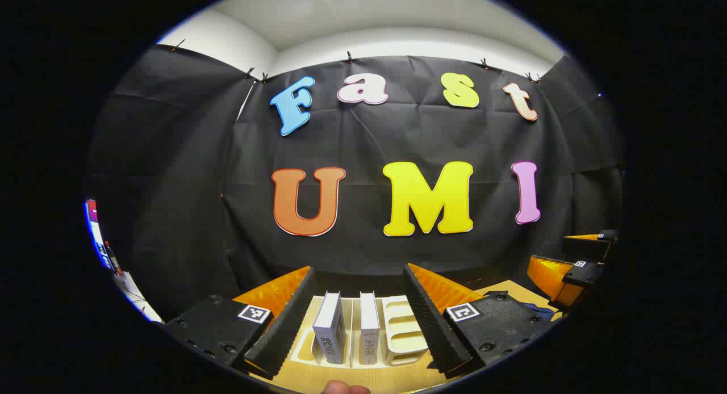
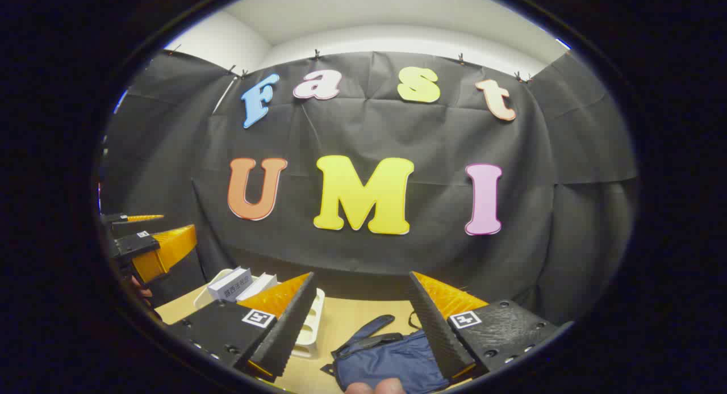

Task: Open the schoolbag, grab two books from the bookshelf and put them into the schoolbag.

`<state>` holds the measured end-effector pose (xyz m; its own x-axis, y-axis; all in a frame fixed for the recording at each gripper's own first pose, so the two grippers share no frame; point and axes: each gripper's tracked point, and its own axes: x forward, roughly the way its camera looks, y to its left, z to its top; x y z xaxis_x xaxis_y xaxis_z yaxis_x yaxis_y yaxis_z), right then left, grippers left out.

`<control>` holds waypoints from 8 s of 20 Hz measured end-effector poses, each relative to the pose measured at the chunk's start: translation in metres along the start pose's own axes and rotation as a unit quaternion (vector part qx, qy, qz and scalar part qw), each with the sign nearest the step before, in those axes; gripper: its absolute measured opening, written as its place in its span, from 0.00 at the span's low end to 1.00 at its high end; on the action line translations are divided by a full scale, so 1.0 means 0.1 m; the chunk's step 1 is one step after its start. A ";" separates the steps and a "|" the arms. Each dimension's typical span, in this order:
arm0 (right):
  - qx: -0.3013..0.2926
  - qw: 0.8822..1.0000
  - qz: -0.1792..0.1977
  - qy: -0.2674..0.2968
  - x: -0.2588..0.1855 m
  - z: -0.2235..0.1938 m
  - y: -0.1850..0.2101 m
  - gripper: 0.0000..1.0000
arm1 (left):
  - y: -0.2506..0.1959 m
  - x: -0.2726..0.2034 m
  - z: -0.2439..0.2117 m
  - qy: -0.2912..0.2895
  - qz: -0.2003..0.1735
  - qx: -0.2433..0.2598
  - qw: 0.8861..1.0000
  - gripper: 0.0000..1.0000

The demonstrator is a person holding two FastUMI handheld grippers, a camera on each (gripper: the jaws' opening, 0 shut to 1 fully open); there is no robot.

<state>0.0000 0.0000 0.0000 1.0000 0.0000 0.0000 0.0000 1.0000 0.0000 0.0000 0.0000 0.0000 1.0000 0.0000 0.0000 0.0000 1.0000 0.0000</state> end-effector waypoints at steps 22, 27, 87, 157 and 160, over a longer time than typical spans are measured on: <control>-0.036 0.995 0.001 0.093 -0.31 -0.72 0.12 0.95 | 0.07 -0.17 -0.05 -0.003 -0.021 0.017 1.000 0.96; -0.063 0.977 0.027 0.203 -0.33 -1.65 0.15 0.96 | 0.06 -0.21 -0.10 -0.001 -0.020 0.018 1.000 0.96; -0.043 0.941 -0.042 0.333 0.24 -1.69 -1.71 0.00 | 0.12 0.39 -0.55 0.118 -0.032 -0.021 0.992 0.97; 0.049 0.932 -0.013 0.359 0.22 -1.70 -2.37 0.00 | -0.66 0.00 -0.64 0.529 -0.198 -0.213 0.797 0.39; 0.052 0.932 -0.015 0.358 0.22 -1.68 -2.36 0.00 | -1.10 -0.04 -0.78 0.521 -0.222 -0.267 0.780 0.39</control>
<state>0.0215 -0.2357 -0.1677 0.7431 0.0090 -0.6691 0.0650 0.9942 0.0856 -0.0036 -0.1099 -0.0780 0.3578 -0.6246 -0.6942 0.0688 0.7590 -0.6474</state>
